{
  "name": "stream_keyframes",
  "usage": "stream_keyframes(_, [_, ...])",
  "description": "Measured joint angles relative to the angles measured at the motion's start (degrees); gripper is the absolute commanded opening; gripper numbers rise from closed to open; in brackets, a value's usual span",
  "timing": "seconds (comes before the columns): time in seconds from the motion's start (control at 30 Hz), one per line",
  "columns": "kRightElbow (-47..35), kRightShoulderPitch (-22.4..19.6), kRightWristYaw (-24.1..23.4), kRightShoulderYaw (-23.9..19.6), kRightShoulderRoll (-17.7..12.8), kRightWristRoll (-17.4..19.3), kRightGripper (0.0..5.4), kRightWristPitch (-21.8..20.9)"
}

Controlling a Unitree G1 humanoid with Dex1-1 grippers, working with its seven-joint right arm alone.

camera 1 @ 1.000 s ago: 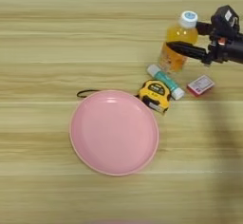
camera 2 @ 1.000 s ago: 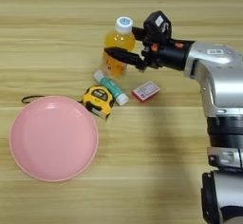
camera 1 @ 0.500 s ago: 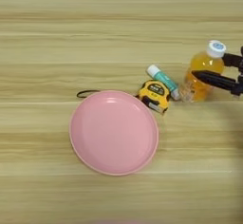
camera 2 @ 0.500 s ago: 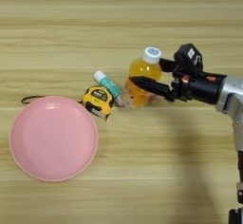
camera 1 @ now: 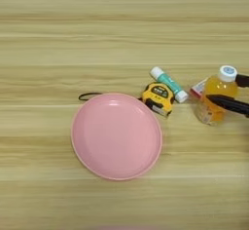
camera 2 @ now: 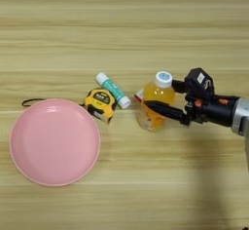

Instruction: Move the objects on the table

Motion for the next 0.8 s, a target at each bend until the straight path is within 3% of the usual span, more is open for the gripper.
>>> stream_keyframes(0.57, [2.52,-0.85,-0.08,1.53,0.11,0.08,3.62,-3.65])
stream_keyframes(0.8, [3.58,-0.7,-0.34,2.71,0.21,-0.56,4.59,-3.64])
